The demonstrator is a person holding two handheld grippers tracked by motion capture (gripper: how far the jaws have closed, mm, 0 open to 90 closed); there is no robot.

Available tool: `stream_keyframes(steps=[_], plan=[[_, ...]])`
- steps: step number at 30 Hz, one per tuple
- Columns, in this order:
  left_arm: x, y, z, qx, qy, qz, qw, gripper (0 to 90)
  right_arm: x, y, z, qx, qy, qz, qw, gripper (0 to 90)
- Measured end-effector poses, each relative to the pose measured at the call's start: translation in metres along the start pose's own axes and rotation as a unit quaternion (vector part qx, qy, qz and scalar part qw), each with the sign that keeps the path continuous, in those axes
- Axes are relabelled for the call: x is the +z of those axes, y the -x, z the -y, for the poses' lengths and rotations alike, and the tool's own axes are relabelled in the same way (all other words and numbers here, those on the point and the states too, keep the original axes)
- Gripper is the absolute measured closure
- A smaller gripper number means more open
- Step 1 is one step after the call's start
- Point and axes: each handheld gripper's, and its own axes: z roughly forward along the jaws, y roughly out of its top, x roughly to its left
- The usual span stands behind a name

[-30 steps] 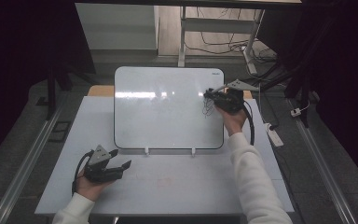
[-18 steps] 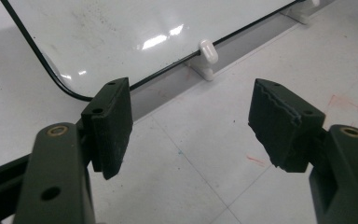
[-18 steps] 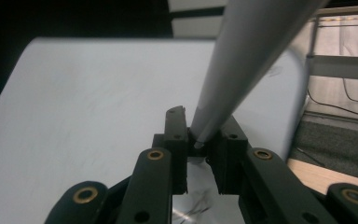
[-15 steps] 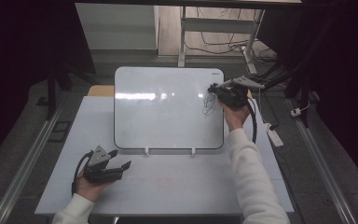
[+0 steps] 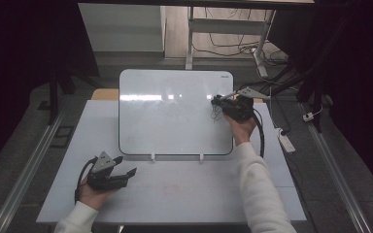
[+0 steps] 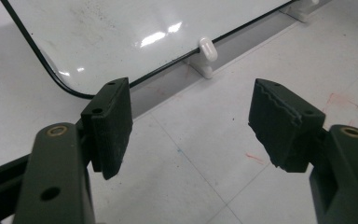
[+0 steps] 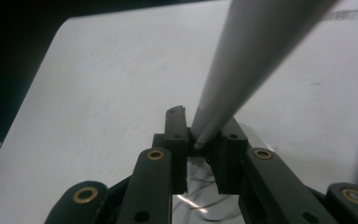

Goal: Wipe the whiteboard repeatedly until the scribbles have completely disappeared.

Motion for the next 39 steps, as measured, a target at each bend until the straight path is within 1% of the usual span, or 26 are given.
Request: stream_keyframes(steps=[1, 3, 4, 5, 8, 10, 11, 12, 13, 14, 16, 18, 19, 20, 21, 22, 24, 25, 26, 27, 30, 32, 33, 35, 37, 39], plan=[[0.0, 0.0, 0.0, 0.001, 0.0, -0.001, 1.0, 30.9, -0.004, 0.006, -0.002, 0.01, 0.009, 0.018, 0.9997, 77.8], [0.0, 0.001, 0.0, 0.0, 0.001, 0.0, 1.0, 30.9, -0.009, 0.014, -0.002, 0.031, 0.023, 0.023, 0.999, 77.9], [0.0, 0.0, 0.0, 0.001, 0.0, 0.001, 1.0, 30.9, -0.01, 0.012, -0.001, 0.03, 0.026, 0.026, 0.9989, 77.9], [0.001, 0.0, 0.0, 0.0, -0.002, 0.0, 1.0, 30.9, -0.008, 0.007, 0.001, 0.019, 0.018, 0.023, 0.9994, 77.9], [0.001, -0.001, 0.0, -0.001, -0.003, 0.001, 1.0, 30.8, -0.001, -0.01, 0.011, -0.016, -0.017, -0.015, 0.9996, 77.9], [0.001, 0.001, 0.0, 0.001, -0.002, 0.0, 1.0, 30.8, -0.003, -0.008, 0.01, -0.022, -0.018, -0.015, 0.9995, 77.9], [0.0, 0.001, 0.0, 0.002, -0.001, -0.001, 1.0, 30.8, -0.006, -0.003, 0.008, -0.015, -0.006, 0.002, 0.9999, 77.9], [0.0, 0.002, -0.001, 0.003, -0.001, -0.001, 1.0, 30.7, -0.01, 0.004, 0.005, 0.002, 0.011, 0.022, 0.9997, 77.9], [0.0, 0.003, -0.001, 0.004, -0.001, -0.001, 1.0, 30.8, -0.014, 0.011, 0.004, 0.022, 0.025, 0.031, 0.999, 77.9], [0.0, 0.003, -0.001, 0.005, 0.0, -0.001, 1.0, 30.7, -0.015, 0.015, 0.004, 0.032, 0.032, 0.028, 0.9986, 77.9], [0.001, 0.001, -0.001, 0.002, 0.0, 0.0, 1.0, 30.7, -0.013, 0.008, 0.007, 0.018, 0.025, 0.028, 0.9991, 77.9], [0.001, 0.0, -0.001, -0.001, -0.001, 0.0, 1.0, 30.7, -0.007, -0.005, 0.012, -0.004, 0.0, -0.004, 1.0, 77.9], [0.001, 0.0, -0.001, -0.002, -0.001, 0.0, 1.0, 30.6, -0.004, -0.011, 0.015, -0.016, -0.009, -0.013, 0.9997, 77.9], [0.001, 0.0, -0.001, -0.002, -0.001, -0.001, 1.0, 30.5, -0.004, -0.013, 0.015, -0.025, -0.013, -0.012, 0.9995, 77.9], [0.0, 0.0, -0.001, -0.002, 0.001, -0.001, 1.0, 30.5, -0.004, -0.01, 0.013, -0.025, -0.015, -0.011, 0.9995, 77.9], [-0.001, 0.001, -0.001, -0.001, 0.002, -0.001, 1.0, 30.5, -0.007, -0.005, 0.011, -0.019, -0.006, 0.001, 0.9998, 77.8], [-0.001, 0.001, -0.001, -0.001, 0.003, -0.001, 1.0, 30.5, -0.015, 0.007, 0.005, 0.008, 0.02, 0.035, 0.9991, 77.8], [-0.001, 0.001, -0.001, -0.001, 0.003, -0.001, 1.0, 30.5, -0.017, 0.012, 0.005, 0.024, 0.03, 0.036, 0.9986, 77.9], [0.0, 0.001, -0.001, -0.002, 0.002, -0.001, 1.0, 30.5, -0.016, 0.013, 0.006, 0.035, 0.033, 0.032, 0.9983, 77.8], [0.0, 0.0, -0.001, -0.002, 0.001, 0.0, 1.0, 30.5, -0.014, 0.009, 0.008, 0.03, 0.025, 0.026, 0.9989, 77.8], [0.001, -0.001, -0.001, -0.003, -0.001, 0.001, 1.0, 30.5, -0.001, -0.014, 0.017, -0.01, -0.011, -0.02, 0.9997, 77.8], [0.001, 0.0, -0.001, -0.001, 0.001, 0.0, 1.0, 30.5, 0.001, -0.017, 0.016, -0.025, -0.016, -0.017, 0.9994, 77.8], [0.0, 0.001, -0.001, -0.001, 0.001, 0.0, 1.0, 30.5, 0.0, -0.013, 0.013, -0.021, -0.01, -0.012, 0.9997, 77.8], [0.0, 0.001, -0.001, 0.0, 0.002, -0.001, 1.0, 30.5, -0.005, -0.004, 0.009, 0.0, 0.013, 0.015, 0.9998, 77.8], [0.0, 0.001, -0.001, -0.001, 0.003, 0.0, 1.0, 30.5, -0.006, -0.001, 0.009, 0.018, 0.022, 0.015, 0.9995, 77.9], [0.0, -0.001, -0.001, -0.003, 0.002, 0.0, 1.0, 30.5, -0.004, -0.009, 0.012, 0.0, 0.003, 0.003, 1.0, 77.8]])
